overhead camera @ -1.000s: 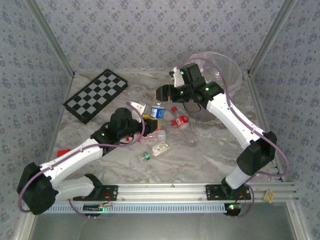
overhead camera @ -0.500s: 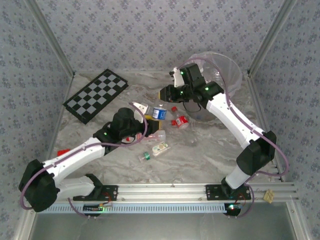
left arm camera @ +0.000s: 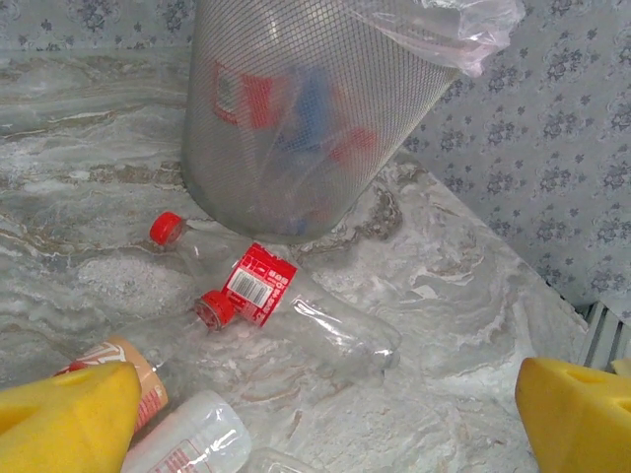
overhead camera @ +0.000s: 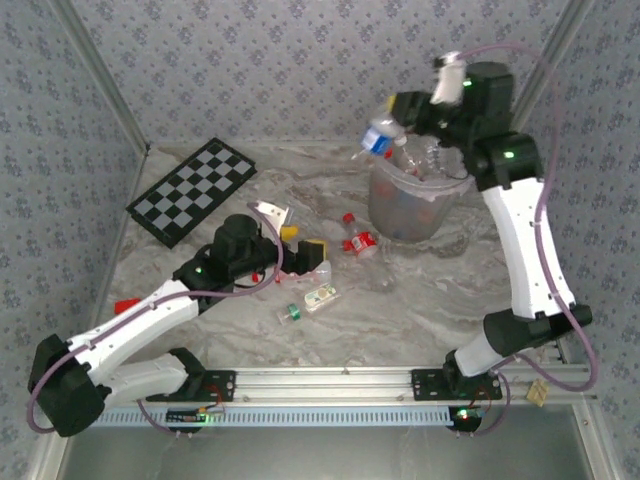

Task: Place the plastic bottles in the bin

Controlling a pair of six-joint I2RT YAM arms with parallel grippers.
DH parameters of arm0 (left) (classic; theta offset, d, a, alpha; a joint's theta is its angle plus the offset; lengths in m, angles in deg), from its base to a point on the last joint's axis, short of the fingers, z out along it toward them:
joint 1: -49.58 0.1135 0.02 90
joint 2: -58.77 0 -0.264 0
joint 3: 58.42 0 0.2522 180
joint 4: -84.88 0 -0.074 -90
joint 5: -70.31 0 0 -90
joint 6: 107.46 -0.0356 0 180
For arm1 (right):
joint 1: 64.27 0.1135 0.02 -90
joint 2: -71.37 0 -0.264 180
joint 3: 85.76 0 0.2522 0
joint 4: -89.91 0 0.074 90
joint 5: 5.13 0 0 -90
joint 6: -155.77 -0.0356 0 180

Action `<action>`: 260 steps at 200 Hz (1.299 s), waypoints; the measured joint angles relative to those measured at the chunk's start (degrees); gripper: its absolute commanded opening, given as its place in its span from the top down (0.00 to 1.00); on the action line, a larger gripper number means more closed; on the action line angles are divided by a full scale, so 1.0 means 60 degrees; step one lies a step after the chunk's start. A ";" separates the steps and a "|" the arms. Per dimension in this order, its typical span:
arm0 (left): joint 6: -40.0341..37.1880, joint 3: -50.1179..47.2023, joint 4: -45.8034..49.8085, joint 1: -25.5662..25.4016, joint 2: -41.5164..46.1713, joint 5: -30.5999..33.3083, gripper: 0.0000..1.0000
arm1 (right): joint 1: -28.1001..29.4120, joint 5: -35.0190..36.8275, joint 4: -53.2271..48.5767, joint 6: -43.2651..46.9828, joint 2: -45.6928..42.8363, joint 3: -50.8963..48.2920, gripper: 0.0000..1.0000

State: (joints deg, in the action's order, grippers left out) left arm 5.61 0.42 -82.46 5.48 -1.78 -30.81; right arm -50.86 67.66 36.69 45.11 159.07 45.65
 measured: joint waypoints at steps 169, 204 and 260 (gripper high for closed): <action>0.0743 -0.0616 0.1949 -0.0237 0.0969 0.1177 0.03 | -0.1359 0.5337 0.0419 0.3697 0.3825 0.0546 1.00; 0.0743 -0.0616 0.1953 -0.0237 0.0929 0.1297 0.03 | -0.1421 0.5191 -0.0419 0.3534 0.3869 0.0404 1.00; 0.0743 -0.0612 0.1938 -0.0244 0.0503 0.1293 0.03 | -0.1421 0.4969 -0.1548 0.3271 0.3989 -0.0036 1.00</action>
State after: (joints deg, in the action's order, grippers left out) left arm 10.07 -3.26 -70.83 4.02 1.23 -23.05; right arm -59.38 97.47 27.40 64.74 183.01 45.43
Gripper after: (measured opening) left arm 0.967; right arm 0.263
